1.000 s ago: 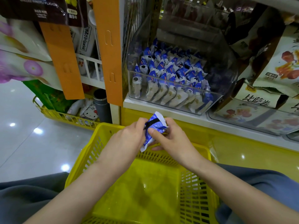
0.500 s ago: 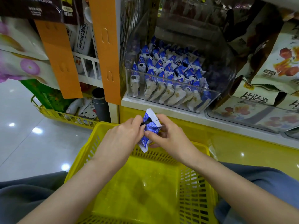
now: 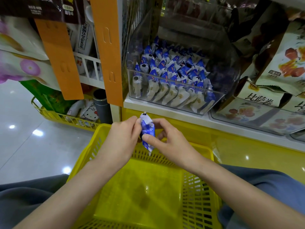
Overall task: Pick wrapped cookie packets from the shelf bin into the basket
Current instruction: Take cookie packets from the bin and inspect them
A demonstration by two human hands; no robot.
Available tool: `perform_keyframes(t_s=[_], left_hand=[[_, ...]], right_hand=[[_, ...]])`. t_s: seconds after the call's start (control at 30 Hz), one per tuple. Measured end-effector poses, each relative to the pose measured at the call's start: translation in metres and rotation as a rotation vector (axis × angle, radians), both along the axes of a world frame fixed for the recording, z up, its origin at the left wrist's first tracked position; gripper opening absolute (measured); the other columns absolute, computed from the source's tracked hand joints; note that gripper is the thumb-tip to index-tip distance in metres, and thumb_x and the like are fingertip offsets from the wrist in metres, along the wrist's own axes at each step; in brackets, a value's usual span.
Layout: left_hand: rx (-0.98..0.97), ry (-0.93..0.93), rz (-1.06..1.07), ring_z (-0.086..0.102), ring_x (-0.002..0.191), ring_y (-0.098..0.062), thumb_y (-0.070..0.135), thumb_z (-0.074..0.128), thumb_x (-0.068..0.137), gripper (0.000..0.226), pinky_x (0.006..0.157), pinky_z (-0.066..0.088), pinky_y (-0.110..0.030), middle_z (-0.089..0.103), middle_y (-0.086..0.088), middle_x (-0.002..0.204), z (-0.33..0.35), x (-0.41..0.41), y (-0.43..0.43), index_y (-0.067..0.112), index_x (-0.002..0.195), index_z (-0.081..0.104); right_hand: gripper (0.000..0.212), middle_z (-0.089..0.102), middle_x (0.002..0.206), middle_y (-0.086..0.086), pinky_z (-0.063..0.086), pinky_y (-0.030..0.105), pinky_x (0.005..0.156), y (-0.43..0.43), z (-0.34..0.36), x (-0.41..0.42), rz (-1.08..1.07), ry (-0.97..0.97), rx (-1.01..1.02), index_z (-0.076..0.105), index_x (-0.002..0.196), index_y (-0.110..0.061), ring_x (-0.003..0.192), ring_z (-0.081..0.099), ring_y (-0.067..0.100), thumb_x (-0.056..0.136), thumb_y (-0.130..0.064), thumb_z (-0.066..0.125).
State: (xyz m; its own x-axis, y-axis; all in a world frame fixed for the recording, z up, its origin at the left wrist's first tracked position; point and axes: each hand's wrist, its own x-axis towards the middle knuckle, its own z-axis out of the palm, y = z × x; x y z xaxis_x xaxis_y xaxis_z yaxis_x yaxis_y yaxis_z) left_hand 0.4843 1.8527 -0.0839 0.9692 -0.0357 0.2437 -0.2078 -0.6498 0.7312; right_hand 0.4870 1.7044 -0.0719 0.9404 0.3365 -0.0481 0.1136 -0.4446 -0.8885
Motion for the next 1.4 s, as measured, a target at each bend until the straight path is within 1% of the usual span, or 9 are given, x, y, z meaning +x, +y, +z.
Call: perform_keyframes(t_s=[0.1,0.23,0.43,0.63,0.8,0.9,1.03,1.17,1.4], left_hand=[[-0.333,0.183,0.06,0.063,0.066,-0.02,0.021,0.038,0.099,0.033,0.059,0.05,-0.029,0.067,-0.003,0.069,0.002,0.006,-0.002,0.016,0.077,0.062],[-0.803,0.473,0.034,0.067,0.066,-0.004,0.039,0.032,0.097,0.044,0.056,0.053,-0.018,0.072,0.004,0.066,0.011,0.005,-0.008,0.018,0.079,0.066],[-0.741,0.435,-0.046,0.065,0.064,-0.002,0.027,0.045,0.094,0.024,0.057,0.056,-0.022,0.068,-0.003,0.079,0.013,-0.002,-0.011,0.011,0.1,0.062],[-0.626,0.283,0.117,0.056,0.072,-0.022,0.028,0.038,0.098,0.045,0.072,0.052,-0.046,0.062,-0.032,0.083,0.012,0.006,0.001,-0.01,0.083,0.057],[-0.472,0.171,0.147,0.036,0.054,-0.012,0.028,0.043,0.096,0.044,0.052,0.031,-0.027,0.043,-0.003,0.054,0.015,0.009,0.009,0.008,0.057,0.044],[-0.635,0.274,0.137,0.051,0.063,-0.02,0.032,0.043,0.096,0.049,0.062,0.046,-0.034,0.059,-0.02,0.069,0.017,0.012,0.011,-0.01,0.074,0.055],[-0.931,0.535,-0.026,0.067,0.073,-0.01,0.039,0.053,0.087,0.039,0.057,0.053,-0.021,0.072,-0.006,0.083,0.023,0.007,0.01,0.003,0.091,0.067],[-0.826,0.53,-0.067,0.067,0.084,-0.004,0.021,0.063,0.084,0.027,0.063,0.053,-0.019,0.073,0.0,0.096,0.022,0.002,0.003,0.009,0.108,0.064],[-0.938,0.406,0.037,0.067,0.095,-0.014,0.012,0.059,0.088,0.025,0.072,0.058,-0.026,0.07,-0.008,0.104,0.032,0.004,0.017,0.006,0.112,0.057]], right_hand=[[0.042,0.055,0.103,-0.021,0.043,0.013,0.072,0.0,0.0,0.002,0.018,0.01,0.013,0.042,0.116,-0.037,0.076,0.052,-0.001,0.083,-0.031,0.066],[0.055,0.06,0.098,-0.013,0.044,0.022,0.086,-0.004,-0.004,0.003,-0.082,-0.031,-0.083,0.039,0.121,-0.031,0.094,0.057,0.004,0.076,-0.036,0.071],[0.061,0.058,0.108,-0.003,0.047,0.024,0.081,-0.004,-0.003,0.005,-0.119,-0.028,-0.153,0.046,0.116,-0.018,0.096,0.057,0.009,0.067,-0.032,0.08],[0.006,0.064,0.09,0.004,0.045,0.018,0.07,-0.004,0.006,0.008,-0.028,0.288,0.232,0.062,0.092,-0.017,0.078,0.057,0.007,0.089,-0.017,0.056],[0.017,0.066,0.086,0.006,0.048,0.031,0.079,-0.001,0.01,0.008,0.022,0.172,0.191,0.064,0.084,-0.022,0.082,0.058,0.016,0.077,-0.007,0.069],[0.021,0.065,0.073,-0.008,0.048,0.02,0.07,-0.001,0.011,0.008,0.02,0.072,0.122,0.064,0.081,-0.027,0.069,0.057,0.004,0.073,-0.01,0.073],[0.018,0.066,0.071,-0.004,0.05,0.013,0.056,0.001,0.013,0.008,-0.102,0.13,0.334,0.063,0.083,-0.016,0.059,0.06,-0.001,0.079,0.0,0.065],[0.011,0.064,0.08,0.003,0.052,0.016,0.052,0.002,0.018,0.01,-0.139,0.175,0.347,0.061,0.091,-0.011,0.061,0.059,-0.003,0.086,-0.002,0.056],[0.013,0.065,0.09,-0.01,0.052,0.015,0.07,-0.002,0.065,0.05,-0.212,-0.344,0.08,0.059,0.097,-0.029,0.08,0.062,0.002,0.09,-0.019,0.056]])
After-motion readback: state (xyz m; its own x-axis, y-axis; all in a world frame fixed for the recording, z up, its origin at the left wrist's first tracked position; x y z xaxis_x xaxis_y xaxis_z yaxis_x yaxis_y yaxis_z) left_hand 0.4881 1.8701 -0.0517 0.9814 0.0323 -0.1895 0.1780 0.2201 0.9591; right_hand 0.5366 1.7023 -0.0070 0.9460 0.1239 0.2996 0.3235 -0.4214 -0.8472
